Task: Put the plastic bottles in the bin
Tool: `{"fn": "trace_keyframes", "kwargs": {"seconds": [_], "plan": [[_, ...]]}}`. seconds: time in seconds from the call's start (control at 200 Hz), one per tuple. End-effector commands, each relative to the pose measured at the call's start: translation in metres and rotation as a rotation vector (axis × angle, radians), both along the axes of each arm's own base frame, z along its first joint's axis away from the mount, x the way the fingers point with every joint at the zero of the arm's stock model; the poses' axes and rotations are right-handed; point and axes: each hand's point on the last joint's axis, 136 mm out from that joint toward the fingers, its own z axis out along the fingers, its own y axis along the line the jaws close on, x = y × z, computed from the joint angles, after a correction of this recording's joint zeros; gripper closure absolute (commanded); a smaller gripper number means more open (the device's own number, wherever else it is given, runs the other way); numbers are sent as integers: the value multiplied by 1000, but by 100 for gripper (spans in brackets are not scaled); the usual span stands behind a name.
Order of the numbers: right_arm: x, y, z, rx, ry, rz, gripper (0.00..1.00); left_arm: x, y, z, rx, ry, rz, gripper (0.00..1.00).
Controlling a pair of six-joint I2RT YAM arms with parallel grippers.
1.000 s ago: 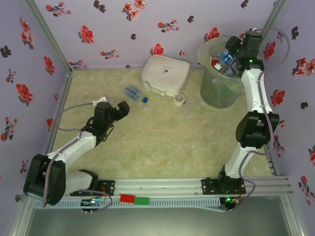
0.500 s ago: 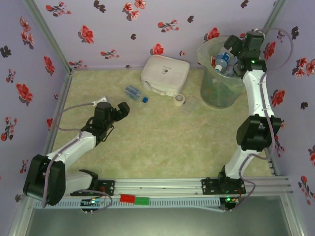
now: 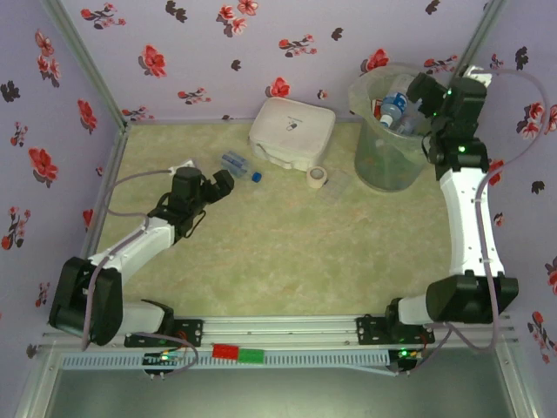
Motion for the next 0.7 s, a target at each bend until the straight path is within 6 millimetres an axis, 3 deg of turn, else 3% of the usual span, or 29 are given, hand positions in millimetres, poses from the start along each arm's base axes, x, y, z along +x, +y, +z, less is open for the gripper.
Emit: {"fn": "trace_keyframes", "kwargs": {"seconds": [0.0, 0.2, 0.525, 0.69], "plan": [[-9, 35, -16, 11, 5, 92, 0, 11, -5, 0, -22, 33, 15, 0], [-31, 115, -65, 41, 18, 293, 0, 33, -15, -14, -43, 111, 50, 0], [-66, 213, -146, -14, 125, 512, 0, 66, -16, -45, -56, 180, 178, 0], [-73, 249, -193, -100, 242, 616, 0, 82, -22, -58, -79, 214, 226, 0]]}}
